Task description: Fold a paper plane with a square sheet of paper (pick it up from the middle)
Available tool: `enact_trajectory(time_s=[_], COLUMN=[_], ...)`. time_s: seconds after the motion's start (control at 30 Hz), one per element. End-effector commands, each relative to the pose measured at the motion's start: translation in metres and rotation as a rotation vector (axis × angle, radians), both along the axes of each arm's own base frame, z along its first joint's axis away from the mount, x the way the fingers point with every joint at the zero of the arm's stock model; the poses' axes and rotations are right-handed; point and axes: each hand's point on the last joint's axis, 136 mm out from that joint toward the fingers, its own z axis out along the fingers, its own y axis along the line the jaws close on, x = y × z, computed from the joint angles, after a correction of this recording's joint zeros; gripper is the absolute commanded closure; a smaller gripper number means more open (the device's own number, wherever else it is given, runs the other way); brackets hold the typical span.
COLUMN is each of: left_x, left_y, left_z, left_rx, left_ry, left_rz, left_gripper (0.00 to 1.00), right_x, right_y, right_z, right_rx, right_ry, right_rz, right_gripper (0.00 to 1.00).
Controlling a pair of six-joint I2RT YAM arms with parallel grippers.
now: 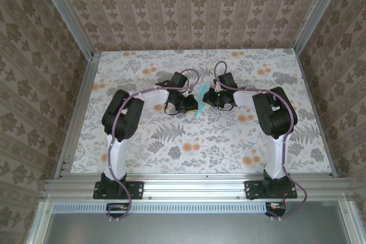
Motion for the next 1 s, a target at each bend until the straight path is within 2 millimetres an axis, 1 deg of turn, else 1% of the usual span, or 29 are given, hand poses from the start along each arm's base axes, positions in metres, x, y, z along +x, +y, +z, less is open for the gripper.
enact_trajectory(time_s=[0.0,0.3,0.53,0.63,0.8,0.9,0.97], left_x=[-0.006,-0.011,-0.016,-0.018,-0.022,-0.024,-0.025], left_y=[-0.003,0.003,0.011,0.018,0.030,0.033,0.035], left_z=[-0.009,-0.020,-0.031,-0.035,-0.045,-0.049,-0.052], left_rx=[0.023,0.143,0.256,0.322,0.443,0.488,0.512], left_ry=[0.025,0.017,0.018,0.019,0.028,0.034,0.034], left_rz=[-0.042,-0.070,-0.087,-0.095,-0.100,-0.100,-0.101], left_gripper=[0.82,0.84,0.85,0.85,0.84,0.84,0.83], right_x=[-0.014,-0.012,-0.007,-0.002,0.007,0.006,0.001], right_y=[-0.011,-0.011,-0.008,-0.003,0.004,0.002,0.002], right_z=[-0.032,-0.032,-0.022,-0.008,0.031,0.047,0.054], right_rx=[-0.059,-0.059,-0.043,-0.010,0.096,0.126,0.138], right_ry=[0.098,0.098,0.085,0.065,0.000,-0.027,-0.038], right_rz=[-0.006,-0.010,-0.006,0.003,0.005,-0.006,-0.006], right_gripper=[0.89,0.89,0.89,0.87,0.84,0.84,0.84])
